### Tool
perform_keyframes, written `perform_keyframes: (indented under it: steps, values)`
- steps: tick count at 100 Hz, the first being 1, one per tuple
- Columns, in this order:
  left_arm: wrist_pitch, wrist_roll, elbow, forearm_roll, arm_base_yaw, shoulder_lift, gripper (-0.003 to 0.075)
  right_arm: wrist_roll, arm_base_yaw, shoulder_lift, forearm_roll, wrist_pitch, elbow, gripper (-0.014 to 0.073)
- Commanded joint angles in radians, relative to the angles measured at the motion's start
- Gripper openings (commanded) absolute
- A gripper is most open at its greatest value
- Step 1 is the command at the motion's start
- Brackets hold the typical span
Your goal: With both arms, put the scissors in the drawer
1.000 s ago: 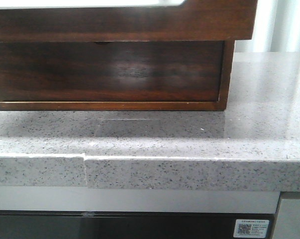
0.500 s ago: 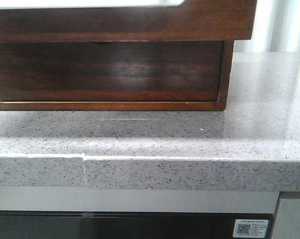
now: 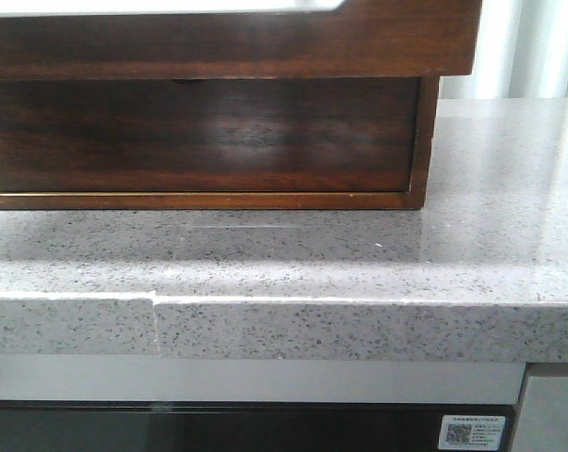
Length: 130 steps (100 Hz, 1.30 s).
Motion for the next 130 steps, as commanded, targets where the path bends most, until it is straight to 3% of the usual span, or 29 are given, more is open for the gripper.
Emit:
perform_keyframes:
  steps: [1, 35, 49, 61, 76, 83, 87, 92, 113, 130]
  values:
    - [-0.015, -0.009, 0.024, -0.001, 0.002, -0.032, -0.0019, 0.002, 0.001, 0.011, -0.021, -0.079, -0.023, -0.0041]
    - [-0.015, -0.009, 0.024, -0.001, 0.002, -0.032, -0.0019, 0.002, -0.001, 0.011, -0.021, -0.079, -0.023, -0.0041]
    - [-0.015, -0.009, 0.024, -0.001, 0.002, -0.032, -0.0019, 0.004, -0.081, 0.010, -0.036, -0.113, 0.052, -0.0041]
    - [-0.015, -0.009, 0.024, -0.001, 0.002, -0.032, -0.0019, 0.118, -0.231, 0.010, -0.015, -0.342, 0.208, -0.0041]
    - [-0.015, -0.009, 0.024, -0.001, 0.002, -0.032, -0.0019, 0.152, -0.441, 0.010, 0.108, -0.815, 0.501, -0.0041]
    - [-0.015, -0.009, 0.024, -0.001, 0.002, -0.032, -0.0019, 0.152, -0.514, -0.004, 0.176, -0.887, 0.595, -0.0041]
    - [-0.015, -0.009, 0.024, -0.001, 0.002, -0.032, -0.0019, 0.152, -0.546, -0.022, 0.193, -0.874, 0.619, -0.0041]
    - [-0.015, -0.009, 0.024, -0.001, 0.002, -0.032, -0.0019, 0.152, -0.576, -0.059, 0.193, -0.733, 0.607, -0.0041]
    - [-0.015, -0.009, 0.024, -0.001, 0.002, -0.032, -0.0019, 0.152, -0.727, -0.217, 0.193, -0.422, 0.615, -0.0041]
    - [-0.015, -0.009, 0.024, -0.001, 0.002, -0.032, -0.0019, 0.152, -0.788, -0.215, 0.193, -0.329, 0.615, -0.0041]
